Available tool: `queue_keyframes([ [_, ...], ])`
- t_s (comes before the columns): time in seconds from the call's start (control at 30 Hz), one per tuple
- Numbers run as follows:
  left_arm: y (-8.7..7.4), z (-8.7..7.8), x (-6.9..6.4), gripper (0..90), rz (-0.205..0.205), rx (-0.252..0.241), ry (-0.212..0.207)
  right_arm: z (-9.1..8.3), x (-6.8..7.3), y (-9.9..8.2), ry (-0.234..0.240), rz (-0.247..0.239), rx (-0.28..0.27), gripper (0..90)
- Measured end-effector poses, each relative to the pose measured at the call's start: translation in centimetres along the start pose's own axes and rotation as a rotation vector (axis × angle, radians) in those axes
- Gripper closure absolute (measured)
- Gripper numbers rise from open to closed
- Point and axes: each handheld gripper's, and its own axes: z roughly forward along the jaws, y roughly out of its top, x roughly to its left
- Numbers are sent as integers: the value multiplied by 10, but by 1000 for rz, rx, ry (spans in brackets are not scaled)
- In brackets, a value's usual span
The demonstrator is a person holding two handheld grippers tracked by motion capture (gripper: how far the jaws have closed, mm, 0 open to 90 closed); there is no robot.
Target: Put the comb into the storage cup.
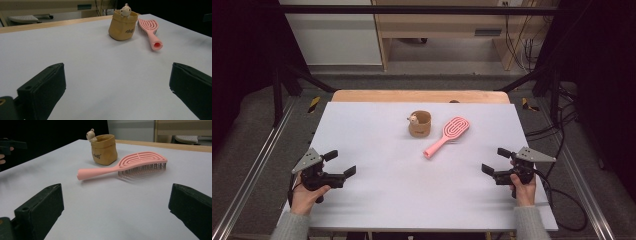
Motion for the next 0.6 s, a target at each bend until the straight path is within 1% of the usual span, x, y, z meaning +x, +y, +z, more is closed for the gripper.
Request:
queue_keyframes([
  [0.33, 2, 0, -2, 6, -3, 2, 3, 0, 0, 0, 2, -3, 3, 4],
  [0.6, 4, 4, -7, 5, 2, 19, -2, 0, 0, 0, -1, -3, 8, 4],
])
